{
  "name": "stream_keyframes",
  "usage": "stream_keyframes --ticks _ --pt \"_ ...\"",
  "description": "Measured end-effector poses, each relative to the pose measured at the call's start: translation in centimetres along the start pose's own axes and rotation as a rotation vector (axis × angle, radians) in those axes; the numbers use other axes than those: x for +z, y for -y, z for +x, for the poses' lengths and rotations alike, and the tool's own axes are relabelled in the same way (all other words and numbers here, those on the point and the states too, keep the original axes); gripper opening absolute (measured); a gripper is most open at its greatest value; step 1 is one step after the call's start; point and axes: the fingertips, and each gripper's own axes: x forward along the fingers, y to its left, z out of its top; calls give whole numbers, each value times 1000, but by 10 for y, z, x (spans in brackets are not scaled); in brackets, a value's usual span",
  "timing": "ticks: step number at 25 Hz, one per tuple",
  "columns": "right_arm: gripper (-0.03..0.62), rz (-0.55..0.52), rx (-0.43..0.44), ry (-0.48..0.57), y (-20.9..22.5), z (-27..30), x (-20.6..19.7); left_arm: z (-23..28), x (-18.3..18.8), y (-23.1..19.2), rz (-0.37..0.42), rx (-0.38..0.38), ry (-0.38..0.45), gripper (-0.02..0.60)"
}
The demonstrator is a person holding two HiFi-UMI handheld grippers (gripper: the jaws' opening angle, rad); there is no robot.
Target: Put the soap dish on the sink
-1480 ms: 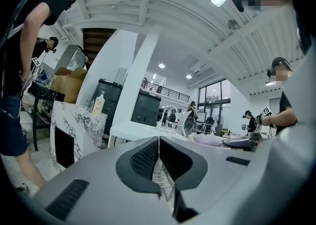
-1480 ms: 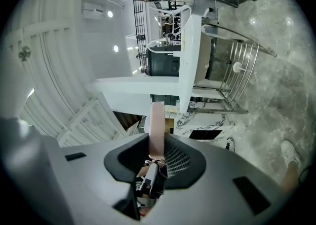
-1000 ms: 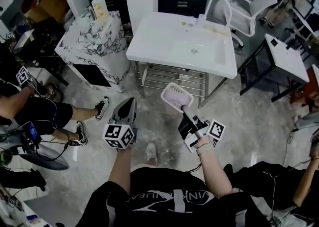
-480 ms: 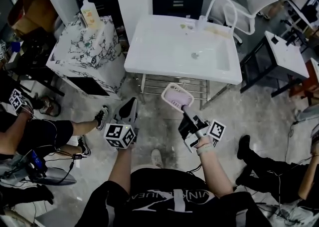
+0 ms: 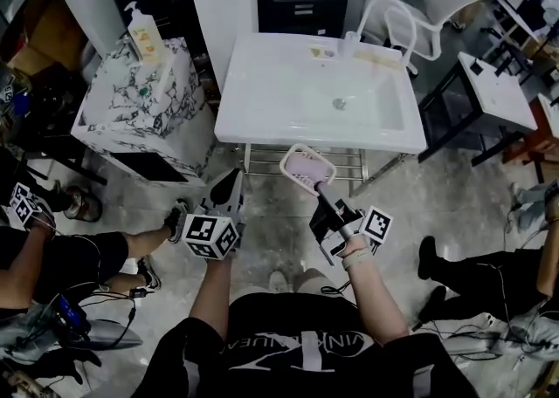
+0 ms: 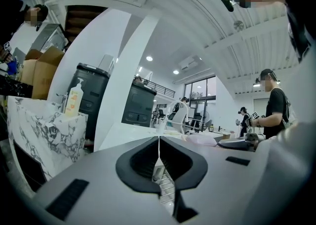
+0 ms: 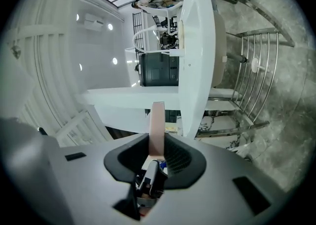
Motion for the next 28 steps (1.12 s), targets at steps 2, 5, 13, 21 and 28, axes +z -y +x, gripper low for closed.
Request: stream_keyframes --ticks 2,5,13,21,28 --pt "95 5 -9 1 4 7 2 6 3 -4 2 -7 0 21" --pt "95 2 -16 -11 8 21 8 15 7 -10 5 -15 0 21" --pt "95 0 -14 -55 26 85 37 59 10 -50 26 16 0 21" --pt "95 -2 -33 -148 37 151 81 134 21 -78 27 45 -6 18" --pt "95 14 -54 -209 48 191 116 188 31 -95 23 59 -21 18"
